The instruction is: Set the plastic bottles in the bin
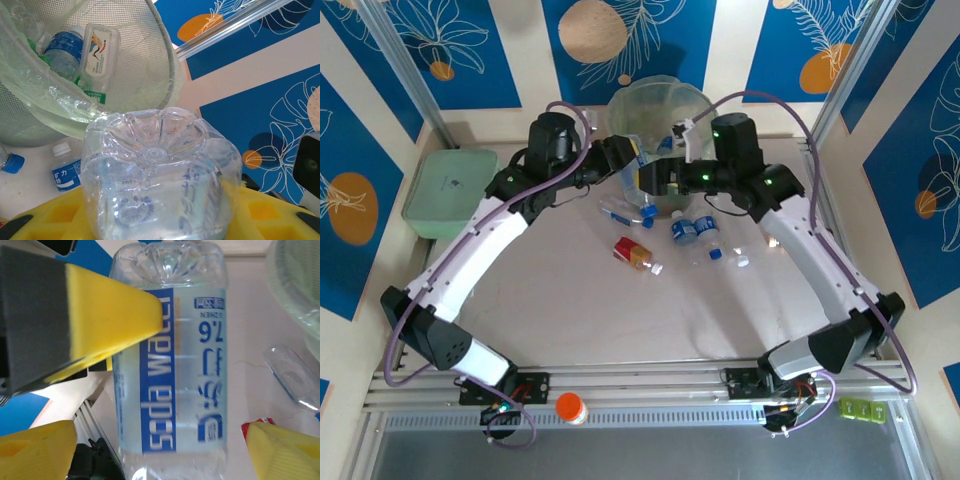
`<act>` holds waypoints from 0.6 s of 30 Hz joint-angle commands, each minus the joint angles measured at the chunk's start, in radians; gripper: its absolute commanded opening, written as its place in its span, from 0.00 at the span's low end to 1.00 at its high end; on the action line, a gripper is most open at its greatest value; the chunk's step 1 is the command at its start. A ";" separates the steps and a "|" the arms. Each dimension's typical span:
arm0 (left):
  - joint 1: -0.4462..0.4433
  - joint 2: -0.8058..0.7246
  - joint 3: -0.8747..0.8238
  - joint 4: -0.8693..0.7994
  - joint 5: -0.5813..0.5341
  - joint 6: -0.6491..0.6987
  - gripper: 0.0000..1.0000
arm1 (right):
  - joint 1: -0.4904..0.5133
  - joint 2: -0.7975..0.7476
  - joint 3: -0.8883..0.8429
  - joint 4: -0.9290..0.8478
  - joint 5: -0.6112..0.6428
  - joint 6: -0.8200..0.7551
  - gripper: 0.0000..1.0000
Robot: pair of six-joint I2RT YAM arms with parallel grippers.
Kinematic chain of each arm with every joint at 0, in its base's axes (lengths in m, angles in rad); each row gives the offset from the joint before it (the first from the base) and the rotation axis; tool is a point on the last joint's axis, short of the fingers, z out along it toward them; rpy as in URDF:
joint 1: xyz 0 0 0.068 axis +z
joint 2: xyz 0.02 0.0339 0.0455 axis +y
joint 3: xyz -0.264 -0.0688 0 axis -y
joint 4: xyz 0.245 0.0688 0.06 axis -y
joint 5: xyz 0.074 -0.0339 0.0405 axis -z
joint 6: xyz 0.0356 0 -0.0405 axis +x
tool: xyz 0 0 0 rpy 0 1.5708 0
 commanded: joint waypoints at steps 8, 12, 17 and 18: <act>-0.004 -0.049 -0.034 0.044 0.039 0.002 0.39 | 0.097 0.083 0.121 -0.107 0.148 -0.083 0.55; -0.005 -0.062 -0.038 0.043 0.046 0.013 0.51 | 0.102 0.077 0.128 -0.091 0.155 -0.078 0.48; -0.003 -0.116 -0.054 0.047 0.005 0.072 0.91 | 0.093 0.081 0.159 -0.088 0.160 -0.072 0.46; -0.001 -0.136 -0.056 0.044 -0.017 0.105 0.98 | 0.088 0.084 0.173 -0.090 0.162 -0.073 0.46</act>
